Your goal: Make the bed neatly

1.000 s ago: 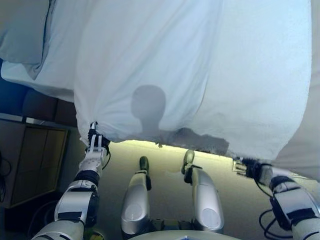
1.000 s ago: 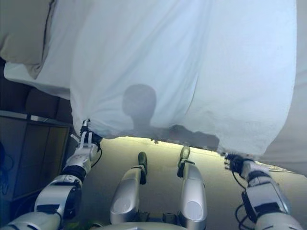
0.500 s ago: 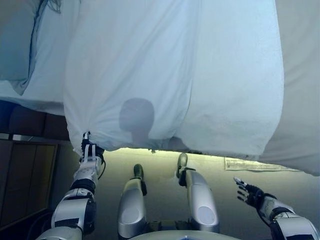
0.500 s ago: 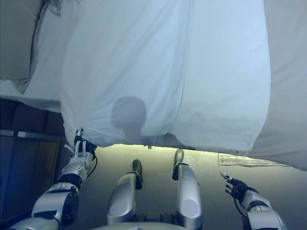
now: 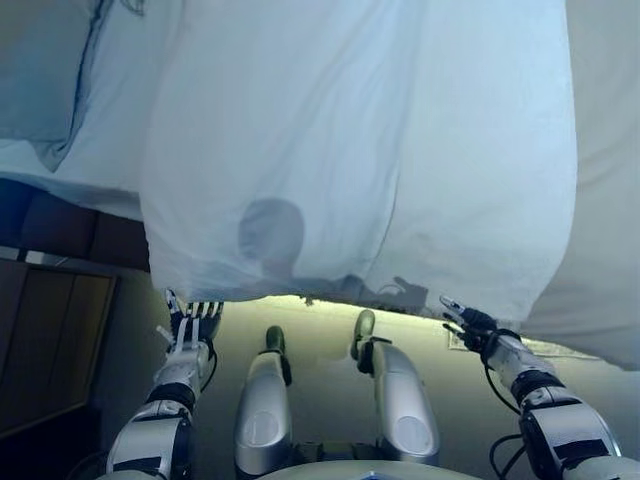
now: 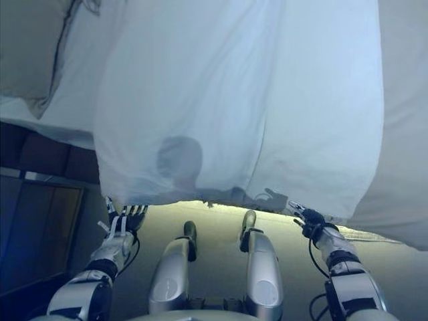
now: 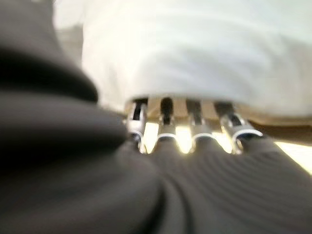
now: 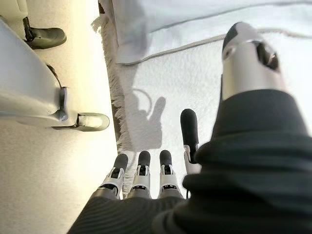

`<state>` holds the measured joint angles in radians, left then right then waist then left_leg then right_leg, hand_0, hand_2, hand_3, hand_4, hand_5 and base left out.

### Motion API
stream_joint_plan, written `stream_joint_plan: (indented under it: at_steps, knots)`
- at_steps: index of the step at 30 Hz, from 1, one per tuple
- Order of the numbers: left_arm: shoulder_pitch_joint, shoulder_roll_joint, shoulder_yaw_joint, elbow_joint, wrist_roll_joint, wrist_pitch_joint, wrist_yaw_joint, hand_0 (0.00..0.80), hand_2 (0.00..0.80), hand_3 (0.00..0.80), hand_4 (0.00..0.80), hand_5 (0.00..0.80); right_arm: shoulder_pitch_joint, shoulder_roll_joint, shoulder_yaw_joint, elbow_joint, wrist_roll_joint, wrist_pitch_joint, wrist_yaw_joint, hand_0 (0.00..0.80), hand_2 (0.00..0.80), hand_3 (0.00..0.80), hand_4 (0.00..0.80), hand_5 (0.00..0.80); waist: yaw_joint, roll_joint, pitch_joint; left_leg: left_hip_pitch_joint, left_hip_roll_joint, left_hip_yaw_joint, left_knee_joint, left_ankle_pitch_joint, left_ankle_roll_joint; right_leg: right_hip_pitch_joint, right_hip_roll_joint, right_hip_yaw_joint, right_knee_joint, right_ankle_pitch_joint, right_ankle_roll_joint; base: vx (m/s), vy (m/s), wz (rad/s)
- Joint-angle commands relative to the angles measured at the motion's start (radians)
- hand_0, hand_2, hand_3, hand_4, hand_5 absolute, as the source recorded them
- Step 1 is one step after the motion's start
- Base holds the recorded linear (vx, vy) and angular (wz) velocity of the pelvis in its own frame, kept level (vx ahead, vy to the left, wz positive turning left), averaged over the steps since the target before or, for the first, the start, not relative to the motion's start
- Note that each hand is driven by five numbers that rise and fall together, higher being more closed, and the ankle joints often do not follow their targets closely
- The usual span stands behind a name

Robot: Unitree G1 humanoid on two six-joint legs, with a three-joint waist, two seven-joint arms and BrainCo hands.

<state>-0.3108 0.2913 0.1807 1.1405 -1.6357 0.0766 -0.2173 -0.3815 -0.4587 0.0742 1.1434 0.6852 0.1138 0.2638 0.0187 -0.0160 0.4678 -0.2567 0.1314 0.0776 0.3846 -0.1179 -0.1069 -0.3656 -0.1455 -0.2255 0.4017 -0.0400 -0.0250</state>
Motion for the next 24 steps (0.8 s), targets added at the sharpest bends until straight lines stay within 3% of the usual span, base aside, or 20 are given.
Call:
stream_joint_plan:
  at_steps: [1, 8, 14, 20, 24]
  knots:
    - [0.088, 0.043, 0.047, 0.045, 0.062, 0.024, -0.024, 0.0, 0.0, 0.0, 0.0, 0.0, 0.072, 0.007, -0.019, -0.011, 0.024, -0.034, 0.036, 0.0, 0.0, 0.0, 0.0, 0.0, 0.027, -0.024, -0.053, -0.05, -0.039, 0.01, 0.103, -0.031, 0.077, 0.104, -0.088, 0.008, -0.013, -0.027, 0.089, 0.021, -0.016, 0.05]
    - [0.225, 0.058, 0.148, 0.098, 0.152, 0.045, -0.022, 0.0, 0.0, 0.0, 0.0, 0.0, 0.168, 0.024, -0.077, -0.028, 0.001, -0.019, 0.065, 0.0, 0.0, 0.0, 0.0, 0.0, 0.049, -0.018, -0.121, 0.05, -0.046, 0.015, 0.047, -0.034, 0.074, 0.21, -0.089, -0.015, -0.066, -0.034, 0.096, 0.071, -0.008, 0.05]
    - [0.285, 0.087, 0.211, 0.134, 0.209, 0.04, -0.029, 0.0, 0.0, 0.0, 0.0, 0.0, 0.238, 0.047, -0.114, -0.004, -0.029, -0.003, 0.077, 0.0, 0.0, 0.0, 0.0, 0.0, 0.048, -0.016, -0.221, 0.165, -0.055, 0.025, -0.112, 0.015, 0.057, 0.323, -0.074, -0.032, -0.211, 0.002, 0.119, 0.136, 0.005, 0.05]
    - [0.281, 0.069, 0.166, 0.119, 0.356, -0.023, -0.055, 0.0, 0.0, 0.0, 0.0, 0.0, 0.292, 0.105, -0.112, 0.059, -0.075, -0.012, 0.095, 0.0, 0.0, 0.0, 0.0, 0.0, 0.036, -0.01, -0.33, 0.249, -0.061, 0.035, -0.279, 0.069, 0.043, 0.385, -0.057, -0.037, -0.334, 0.053, 0.14, 0.141, 0.02, -0.01]
    - [0.264, 0.049, 0.118, 0.099, 0.344, -0.051, -0.112, 0.0, 0.0, 0.0, 0.0, 0.0, 0.321, 0.135, -0.137, 0.118, -0.05, -0.014, 0.114, 0.0, 0.0, 0.0, 0.0, 0.0, 0.027, 0.004, -0.381, 0.295, -0.06, 0.038, -0.374, 0.101, 0.036, 0.418, -0.046, -0.036, -0.4, 0.08, 0.148, 0.124, 0.017, -0.06]
